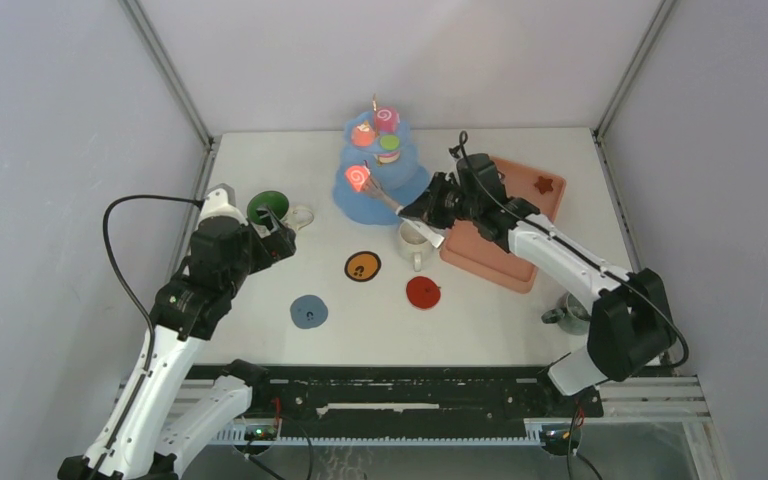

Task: Serve the afternoon tea

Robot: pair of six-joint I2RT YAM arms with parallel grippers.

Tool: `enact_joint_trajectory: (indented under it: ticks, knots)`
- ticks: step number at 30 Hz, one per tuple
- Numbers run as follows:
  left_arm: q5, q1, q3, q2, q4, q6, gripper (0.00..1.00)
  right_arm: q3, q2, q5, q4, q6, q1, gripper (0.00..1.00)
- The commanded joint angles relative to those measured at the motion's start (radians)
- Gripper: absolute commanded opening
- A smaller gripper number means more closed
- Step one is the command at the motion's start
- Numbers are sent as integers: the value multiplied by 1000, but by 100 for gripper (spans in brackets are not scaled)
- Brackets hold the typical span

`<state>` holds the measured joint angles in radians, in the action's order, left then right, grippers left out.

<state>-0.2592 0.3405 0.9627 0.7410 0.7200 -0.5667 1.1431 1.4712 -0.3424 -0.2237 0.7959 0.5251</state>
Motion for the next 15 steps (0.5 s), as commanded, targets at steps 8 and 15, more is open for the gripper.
enact_joint_trajectory:
  ticks: [8,15]
  knots:
    - [-54,-7,1,-13,4,52,97,120,98,11,161,95,-13,0]
    - [-108,-8,30,-9,23,95,97,134,136,10,194,151,-32,0]
